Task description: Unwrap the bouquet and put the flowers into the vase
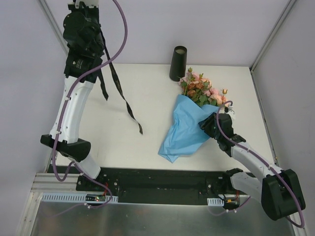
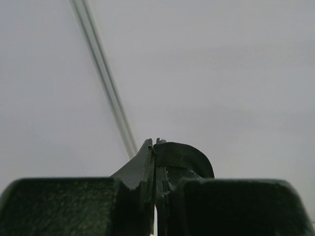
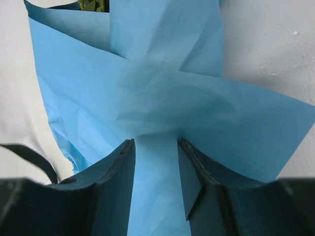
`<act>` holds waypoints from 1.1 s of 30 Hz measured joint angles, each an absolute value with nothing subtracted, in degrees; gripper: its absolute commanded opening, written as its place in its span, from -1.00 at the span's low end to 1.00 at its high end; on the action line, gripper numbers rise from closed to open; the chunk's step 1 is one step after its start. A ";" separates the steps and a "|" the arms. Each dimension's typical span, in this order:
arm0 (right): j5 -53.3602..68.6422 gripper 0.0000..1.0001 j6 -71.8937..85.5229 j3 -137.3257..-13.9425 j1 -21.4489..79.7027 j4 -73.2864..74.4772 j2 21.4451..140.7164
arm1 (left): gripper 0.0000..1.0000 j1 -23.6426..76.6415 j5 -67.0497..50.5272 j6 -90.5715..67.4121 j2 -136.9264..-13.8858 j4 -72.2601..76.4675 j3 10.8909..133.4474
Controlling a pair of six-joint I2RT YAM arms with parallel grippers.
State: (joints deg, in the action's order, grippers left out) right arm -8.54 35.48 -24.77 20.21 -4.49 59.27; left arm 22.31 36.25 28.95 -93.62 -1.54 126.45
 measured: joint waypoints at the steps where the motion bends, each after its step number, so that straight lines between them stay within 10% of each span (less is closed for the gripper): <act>1: -8.34 -0.09 35.42 -24.80 20.18 -4.47 59.09 | -1.00 20.69 35.99 28.14 -94.52 -1.65 127.44; 33: -7.40 -0.07 36.05 -31.77 19.94 8.08 41.52 | -0.78 15.38 11.94 -14.85 -88.84 -19.42 70.35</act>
State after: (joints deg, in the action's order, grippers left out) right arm -7.40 36.05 -31.77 19.94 8.08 41.52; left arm 15.38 11.94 -14.85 -88.84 -19.42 70.35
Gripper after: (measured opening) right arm 0.465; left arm 0.029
